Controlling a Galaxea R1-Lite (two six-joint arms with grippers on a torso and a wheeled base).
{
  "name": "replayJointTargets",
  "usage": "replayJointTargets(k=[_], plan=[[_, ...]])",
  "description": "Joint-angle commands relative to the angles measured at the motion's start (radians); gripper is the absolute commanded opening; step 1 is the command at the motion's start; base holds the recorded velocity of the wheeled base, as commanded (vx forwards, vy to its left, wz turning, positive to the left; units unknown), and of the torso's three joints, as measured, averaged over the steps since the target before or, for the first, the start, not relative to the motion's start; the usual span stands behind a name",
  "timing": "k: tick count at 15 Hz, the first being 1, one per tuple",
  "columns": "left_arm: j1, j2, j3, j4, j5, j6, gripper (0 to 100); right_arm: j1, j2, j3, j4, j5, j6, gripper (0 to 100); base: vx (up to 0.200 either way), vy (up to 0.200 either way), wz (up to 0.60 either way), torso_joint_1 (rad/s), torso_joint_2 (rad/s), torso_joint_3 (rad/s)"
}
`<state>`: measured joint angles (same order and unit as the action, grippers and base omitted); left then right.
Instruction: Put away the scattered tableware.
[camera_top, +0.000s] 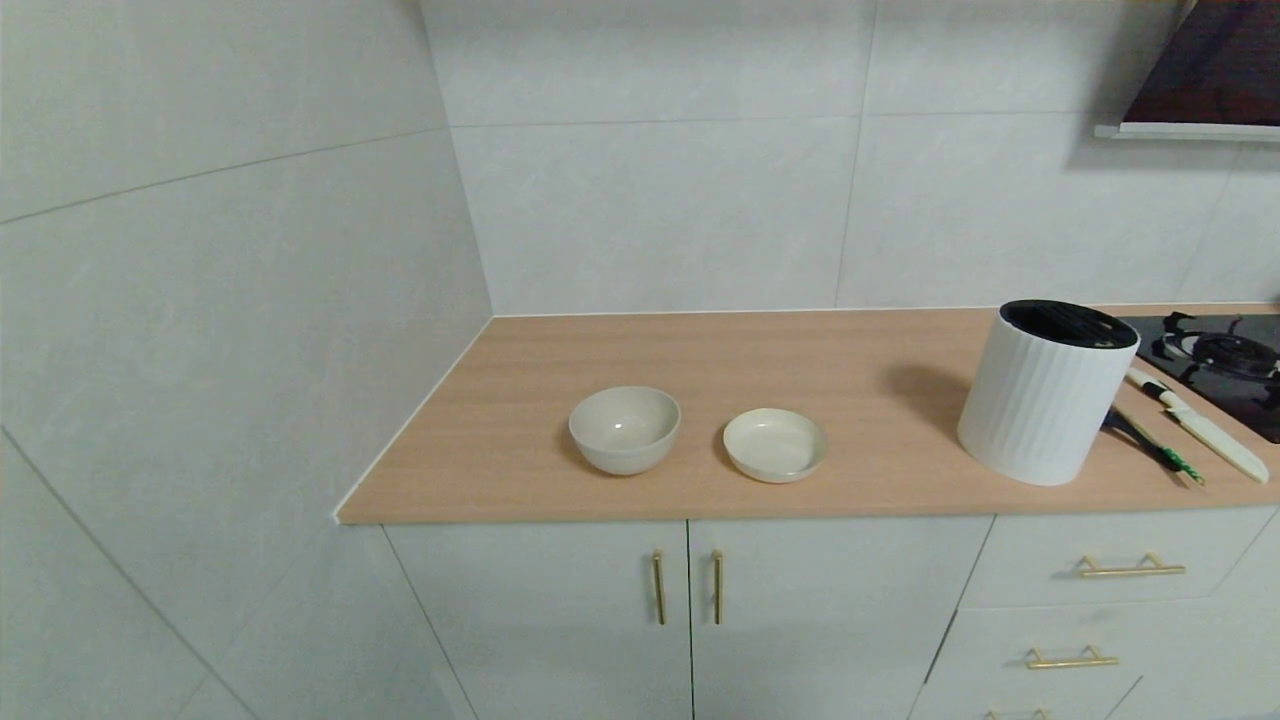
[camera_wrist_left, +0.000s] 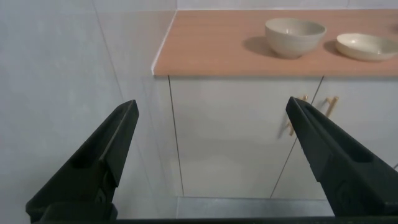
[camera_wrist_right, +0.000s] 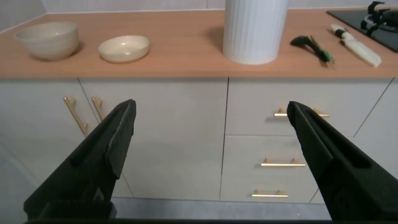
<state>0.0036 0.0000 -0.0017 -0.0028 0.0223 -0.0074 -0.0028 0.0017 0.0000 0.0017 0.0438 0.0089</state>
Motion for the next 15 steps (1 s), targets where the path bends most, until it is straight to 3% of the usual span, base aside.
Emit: replayJointTargets(k=[1,15], plan=[[0.001,0.0,0.0,0.0,0.001,0.0,100,0.0,0.0,0.0,0.0,0.001,0.0,100,0.0,0.0,0.0,-0.193,0.46,0.246],[0.001,0.0,0.0,0.0,0.001,0.0,100,0.0,0.0,0.0,0.0,0.001,-0.001,100,0.0,0.0,0.0,-0.222,0.52,0.296]])
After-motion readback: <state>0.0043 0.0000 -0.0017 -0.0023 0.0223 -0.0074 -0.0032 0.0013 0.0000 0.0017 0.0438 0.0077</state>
